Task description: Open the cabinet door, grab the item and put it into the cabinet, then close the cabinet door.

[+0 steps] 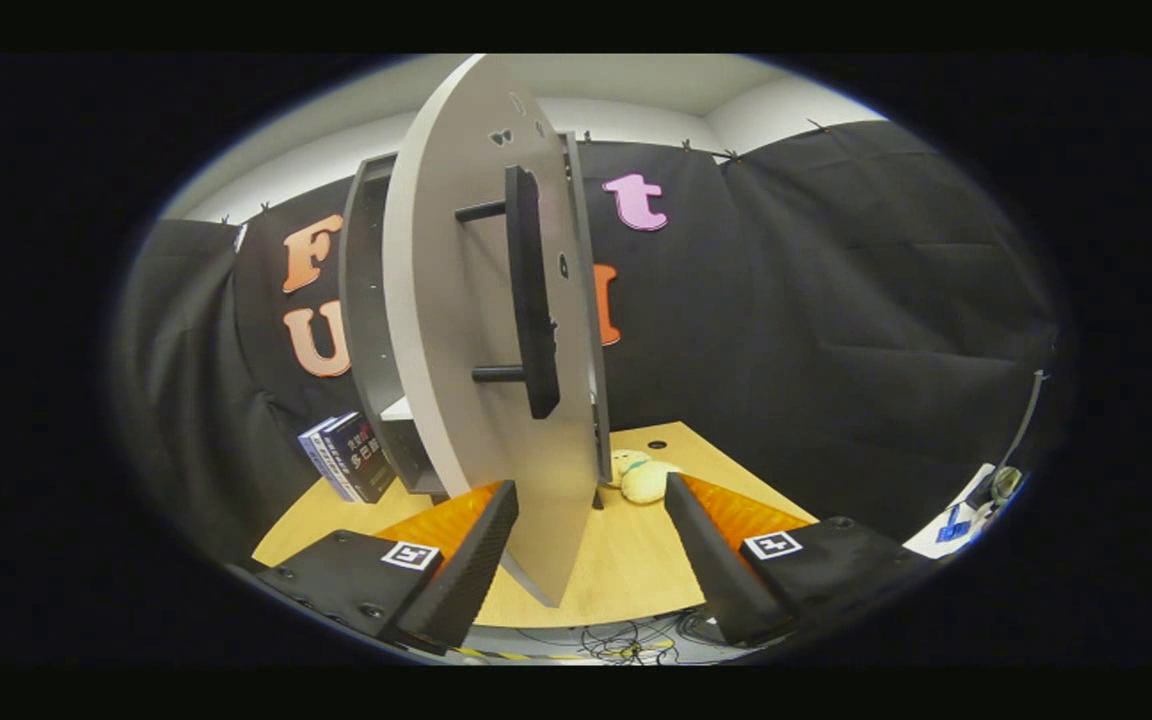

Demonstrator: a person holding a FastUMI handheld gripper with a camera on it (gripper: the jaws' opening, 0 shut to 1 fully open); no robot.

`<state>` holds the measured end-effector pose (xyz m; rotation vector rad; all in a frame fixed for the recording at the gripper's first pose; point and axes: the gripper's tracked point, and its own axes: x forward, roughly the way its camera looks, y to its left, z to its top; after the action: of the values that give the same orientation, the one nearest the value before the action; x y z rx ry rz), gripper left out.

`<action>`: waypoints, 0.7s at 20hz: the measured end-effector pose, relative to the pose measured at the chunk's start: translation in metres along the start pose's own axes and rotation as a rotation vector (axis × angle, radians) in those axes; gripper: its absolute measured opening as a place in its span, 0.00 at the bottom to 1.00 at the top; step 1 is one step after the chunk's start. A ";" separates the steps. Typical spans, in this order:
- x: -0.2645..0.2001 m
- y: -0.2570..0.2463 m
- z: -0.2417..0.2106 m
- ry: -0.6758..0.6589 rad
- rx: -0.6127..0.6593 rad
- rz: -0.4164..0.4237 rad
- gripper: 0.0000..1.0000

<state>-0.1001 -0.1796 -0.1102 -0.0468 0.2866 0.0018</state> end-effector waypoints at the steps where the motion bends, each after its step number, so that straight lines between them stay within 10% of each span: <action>1: 0.002 0.008 -0.001 0.001 -0.001 0.003 0.95; 14: 0.058 0.135 -0.012 0.017 -0.046 0.084 0.96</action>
<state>-0.0487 -0.0452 -0.1441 -0.0802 0.3059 0.0911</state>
